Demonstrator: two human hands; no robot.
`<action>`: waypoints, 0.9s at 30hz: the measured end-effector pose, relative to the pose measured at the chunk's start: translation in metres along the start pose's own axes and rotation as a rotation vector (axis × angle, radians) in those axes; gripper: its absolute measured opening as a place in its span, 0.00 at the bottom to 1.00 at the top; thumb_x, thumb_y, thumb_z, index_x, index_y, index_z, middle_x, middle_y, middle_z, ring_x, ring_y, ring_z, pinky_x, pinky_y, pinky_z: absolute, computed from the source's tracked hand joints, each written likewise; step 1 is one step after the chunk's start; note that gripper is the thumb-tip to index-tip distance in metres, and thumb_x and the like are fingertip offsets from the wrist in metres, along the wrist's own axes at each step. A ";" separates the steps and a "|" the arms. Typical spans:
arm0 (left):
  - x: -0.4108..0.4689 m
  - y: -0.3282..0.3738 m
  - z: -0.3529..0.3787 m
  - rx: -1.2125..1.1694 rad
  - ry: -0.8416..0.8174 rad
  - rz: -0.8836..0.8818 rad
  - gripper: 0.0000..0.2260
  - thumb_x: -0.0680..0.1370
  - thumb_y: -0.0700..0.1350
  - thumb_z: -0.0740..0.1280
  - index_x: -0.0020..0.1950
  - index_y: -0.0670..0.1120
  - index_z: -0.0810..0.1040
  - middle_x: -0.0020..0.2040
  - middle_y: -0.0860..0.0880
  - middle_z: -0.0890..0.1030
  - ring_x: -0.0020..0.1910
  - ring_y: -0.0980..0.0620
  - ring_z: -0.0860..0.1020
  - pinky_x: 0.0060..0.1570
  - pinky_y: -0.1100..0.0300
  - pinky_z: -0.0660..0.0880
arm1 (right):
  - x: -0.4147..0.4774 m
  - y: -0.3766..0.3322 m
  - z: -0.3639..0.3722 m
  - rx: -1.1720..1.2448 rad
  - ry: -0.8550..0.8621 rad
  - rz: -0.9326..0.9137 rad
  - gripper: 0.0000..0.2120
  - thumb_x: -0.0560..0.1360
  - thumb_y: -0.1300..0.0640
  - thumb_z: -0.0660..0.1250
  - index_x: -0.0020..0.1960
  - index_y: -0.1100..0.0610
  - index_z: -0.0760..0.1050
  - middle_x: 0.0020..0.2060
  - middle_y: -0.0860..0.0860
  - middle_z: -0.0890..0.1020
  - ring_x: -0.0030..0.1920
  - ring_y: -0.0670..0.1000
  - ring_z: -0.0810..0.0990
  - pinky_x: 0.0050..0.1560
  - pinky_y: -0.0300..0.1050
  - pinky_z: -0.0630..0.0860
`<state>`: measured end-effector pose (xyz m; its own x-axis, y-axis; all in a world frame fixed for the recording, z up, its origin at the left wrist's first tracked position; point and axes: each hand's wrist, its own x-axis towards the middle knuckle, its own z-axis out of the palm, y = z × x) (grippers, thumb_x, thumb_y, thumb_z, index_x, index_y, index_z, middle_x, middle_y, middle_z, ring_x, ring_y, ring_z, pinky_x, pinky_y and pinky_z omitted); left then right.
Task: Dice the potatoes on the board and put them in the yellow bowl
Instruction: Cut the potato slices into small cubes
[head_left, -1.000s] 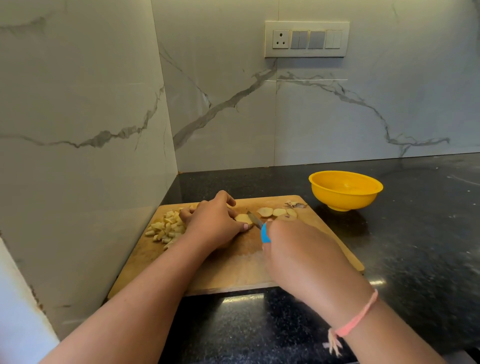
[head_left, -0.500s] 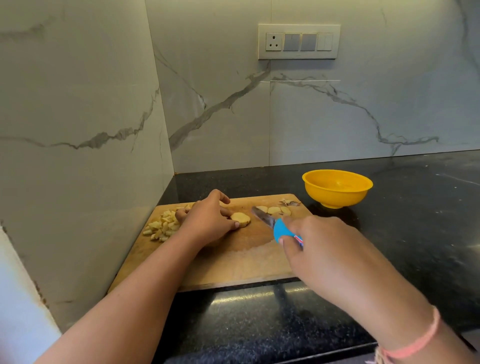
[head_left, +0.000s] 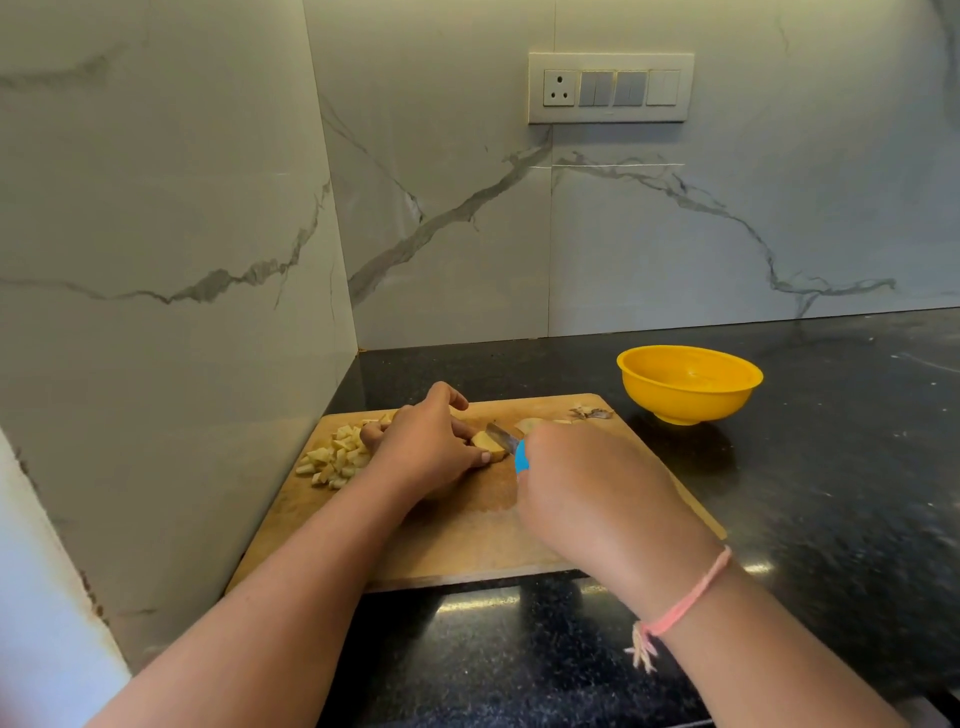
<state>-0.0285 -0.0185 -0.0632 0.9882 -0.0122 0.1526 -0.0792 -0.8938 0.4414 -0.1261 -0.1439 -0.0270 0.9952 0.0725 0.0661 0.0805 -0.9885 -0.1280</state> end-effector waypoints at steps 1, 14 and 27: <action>0.000 0.000 0.000 0.002 0.006 0.002 0.21 0.75 0.55 0.69 0.63 0.56 0.65 0.59 0.59 0.79 0.64 0.51 0.71 0.59 0.47 0.61 | 0.002 -0.003 -0.001 -0.017 0.002 -0.008 0.13 0.80 0.57 0.60 0.63 0.56 0.69 0.43 0.52 0.73 0.44 0.51 0.74 0.46 0.45 0.73; 0.000 -0.002 0.003 0.048 0.057 0.003 0.20 0.74 0.59 0.68 0.61 0.56 0.67 0.58 0.59 0.79 0.60 0.53 0.73 0.57 0.51 0.62 | -0.019 -0.005 0.042 -0.015 0.217 0.012 0.28 0.81 0.58 0.54 0.77 0.55 0.47 0.50 0.52 0.79 0.47 0.52 0.79 0.36 0.43 0.71; 0.001 -0.002 0.005 0.065 0.080 0.036 0.16 0.76 0.57 0.67 0.60 0.57 0.67 0.57 0.58 0.80 0.63 0.52 0.71 0.55 0.49 0.61 | 0.013 -0.009 0.018 -0.082 0.004 -0.046 0.21 0.80 0.60 0.59 0.72 0.57 0.62 0.53 0.54 0.76 0.48 0.53 0.77 0.39 0.44 0.72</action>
<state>-0.0271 -0.0192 -0.0679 0.9712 -0.0111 0.2381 -0.1028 -0.9207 0.3765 -0.1131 -0.1320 -0.0427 0.9903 0.1174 0.0744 0.1208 -0.9917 -0.0436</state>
